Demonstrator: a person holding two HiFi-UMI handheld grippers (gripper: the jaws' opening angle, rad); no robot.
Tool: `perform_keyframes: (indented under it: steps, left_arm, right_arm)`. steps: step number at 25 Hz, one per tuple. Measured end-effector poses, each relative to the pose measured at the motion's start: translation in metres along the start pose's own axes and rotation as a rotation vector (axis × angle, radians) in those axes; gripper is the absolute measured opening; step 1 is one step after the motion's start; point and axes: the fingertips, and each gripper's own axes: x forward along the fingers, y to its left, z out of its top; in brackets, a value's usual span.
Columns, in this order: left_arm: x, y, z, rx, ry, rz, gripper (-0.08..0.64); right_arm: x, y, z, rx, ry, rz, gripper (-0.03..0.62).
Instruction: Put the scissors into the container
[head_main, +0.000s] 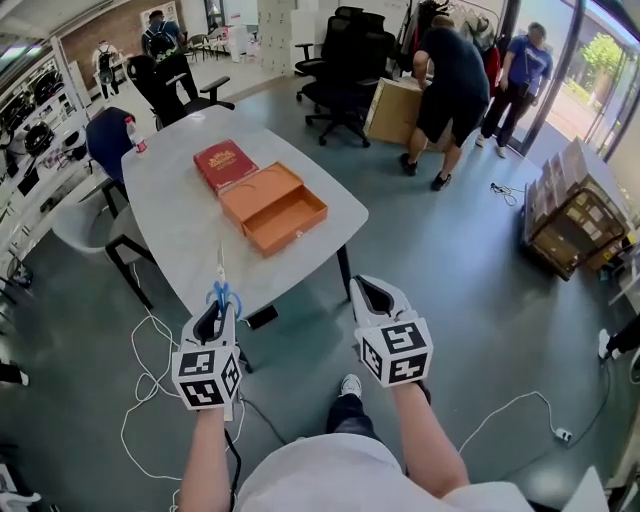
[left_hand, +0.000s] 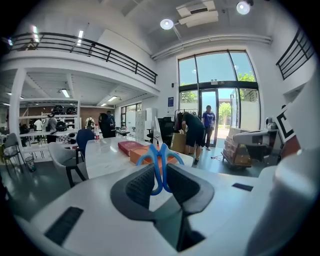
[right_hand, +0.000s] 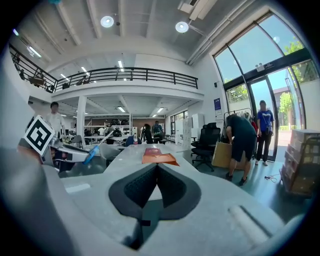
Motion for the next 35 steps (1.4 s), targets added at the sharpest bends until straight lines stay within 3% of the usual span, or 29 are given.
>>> perform_keyframes:
  steps: [18,27,35]
  left_arm:
    - [0.124,-0.057,0.057,-0.023,0.031,0.104,0.077]
    - [0.141,-0.065,0.057,-0.025,0.056,0.158,0.077]
    - [0.159,-0.058,0.052,0.008,0.091,0.148,0.077]
  right_arm:
    - [0.101,-0.125,0.044,-0.006,0.003,0.144,0.005]
    - [0.126,-0.142,0.047,-0.005,0.001,0.213,0.005]
    - [0.146,-0.137,0.048,-0.013,0.004,0.239,0.005]
